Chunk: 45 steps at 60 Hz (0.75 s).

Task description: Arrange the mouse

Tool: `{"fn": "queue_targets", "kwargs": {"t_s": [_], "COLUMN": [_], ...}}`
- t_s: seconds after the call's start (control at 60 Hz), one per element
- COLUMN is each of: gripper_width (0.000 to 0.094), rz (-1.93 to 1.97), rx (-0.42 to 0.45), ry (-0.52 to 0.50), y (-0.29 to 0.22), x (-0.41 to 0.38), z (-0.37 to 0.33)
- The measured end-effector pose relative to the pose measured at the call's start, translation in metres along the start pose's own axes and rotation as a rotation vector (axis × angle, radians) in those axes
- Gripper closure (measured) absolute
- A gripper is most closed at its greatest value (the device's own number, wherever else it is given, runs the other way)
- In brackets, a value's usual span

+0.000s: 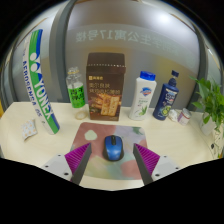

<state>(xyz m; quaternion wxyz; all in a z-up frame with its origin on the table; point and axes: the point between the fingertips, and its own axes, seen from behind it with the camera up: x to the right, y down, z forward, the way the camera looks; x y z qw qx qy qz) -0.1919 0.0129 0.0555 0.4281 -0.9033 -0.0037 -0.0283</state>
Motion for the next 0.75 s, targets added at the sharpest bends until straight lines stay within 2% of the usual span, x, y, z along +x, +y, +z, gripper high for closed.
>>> {"fn": "queue_targets", "kwargs": {"t_s": [0.383, 0.75], "gripper_width": [0.0086, 0.0087], "rz": [0.025, 0.001], "rx": [-0.031, -0.033], "ry": [0.088, 0.098], "y": [0.027, 0.045], "x": [-0.010, -0.014], "z": [-0.174, -0.216]}}
